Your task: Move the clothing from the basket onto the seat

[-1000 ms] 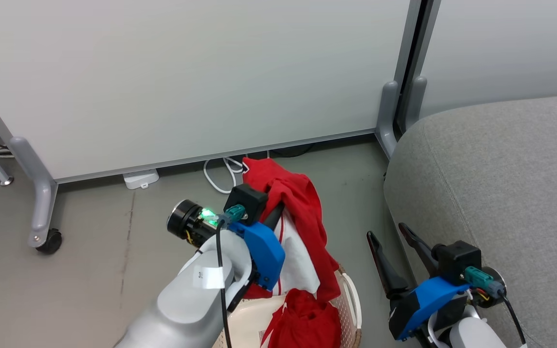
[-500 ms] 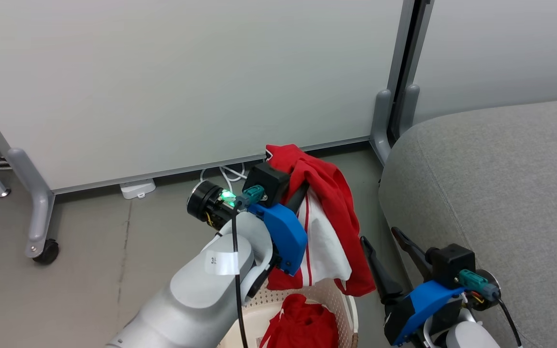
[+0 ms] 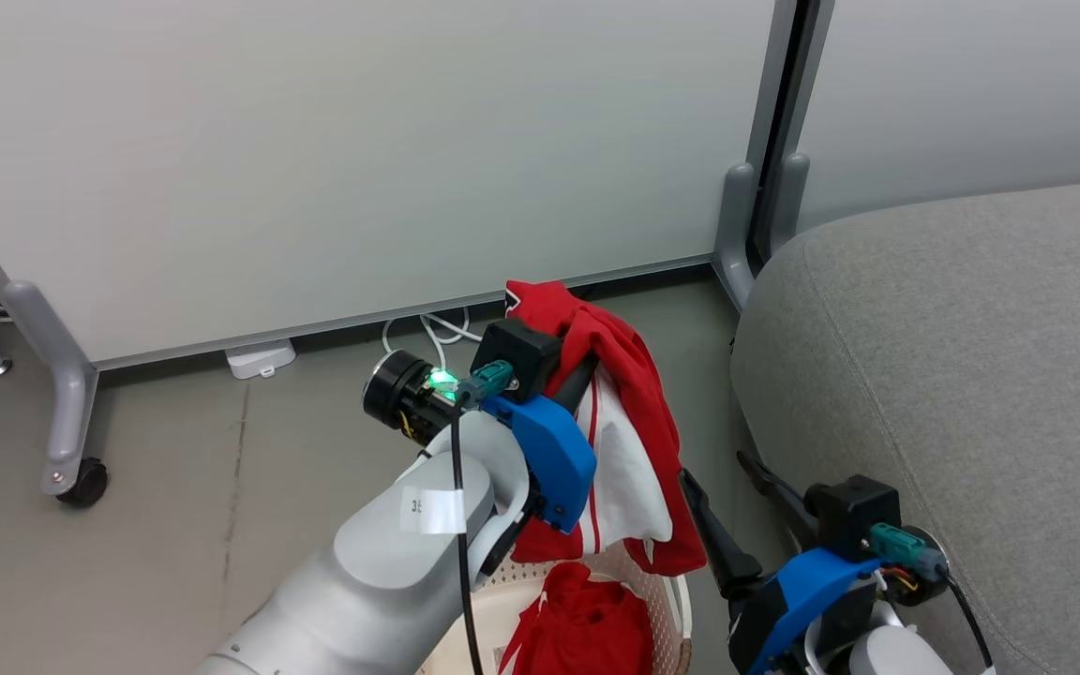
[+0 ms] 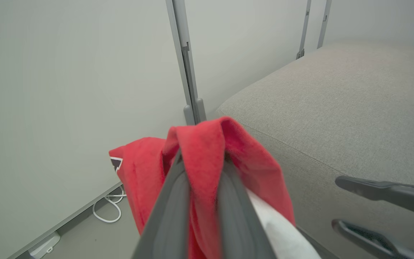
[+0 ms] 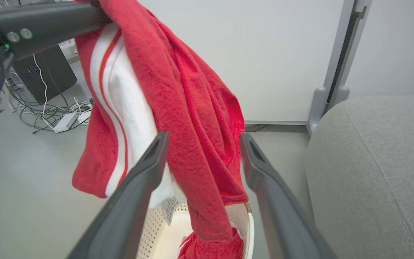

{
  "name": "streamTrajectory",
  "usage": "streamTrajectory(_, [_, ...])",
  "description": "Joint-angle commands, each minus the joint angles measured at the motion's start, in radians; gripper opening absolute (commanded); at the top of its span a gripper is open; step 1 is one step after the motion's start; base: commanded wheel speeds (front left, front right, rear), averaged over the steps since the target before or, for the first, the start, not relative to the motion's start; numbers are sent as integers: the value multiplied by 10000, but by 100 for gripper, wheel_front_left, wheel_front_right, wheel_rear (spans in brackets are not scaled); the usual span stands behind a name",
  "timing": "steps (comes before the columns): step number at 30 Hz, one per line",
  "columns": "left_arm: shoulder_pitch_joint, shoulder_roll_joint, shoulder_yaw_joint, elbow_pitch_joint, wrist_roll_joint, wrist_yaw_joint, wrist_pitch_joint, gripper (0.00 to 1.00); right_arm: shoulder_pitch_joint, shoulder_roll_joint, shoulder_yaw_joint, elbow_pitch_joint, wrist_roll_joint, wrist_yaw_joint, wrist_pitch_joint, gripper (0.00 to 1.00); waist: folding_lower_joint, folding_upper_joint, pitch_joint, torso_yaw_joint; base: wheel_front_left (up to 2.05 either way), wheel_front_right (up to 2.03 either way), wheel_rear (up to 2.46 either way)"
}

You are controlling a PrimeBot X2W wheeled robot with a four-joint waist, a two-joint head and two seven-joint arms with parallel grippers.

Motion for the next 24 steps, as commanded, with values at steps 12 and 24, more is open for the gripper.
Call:
streamTrajectory(12, [-541, -4, -695, -158, -642, 184, -213, 0, -1518, -37, 767, 1409, 292, 5, 189, 100, -1, -1, 277, 117, 0, 0, 0])
streamTrajectory(24, [-809, -4, -1319, -288, -1185, 275, -328, 0, -3150, -37, 1586, 3471, 657, 5, -109, 100, -1, -1, 383, 291, 0, 0, 0])
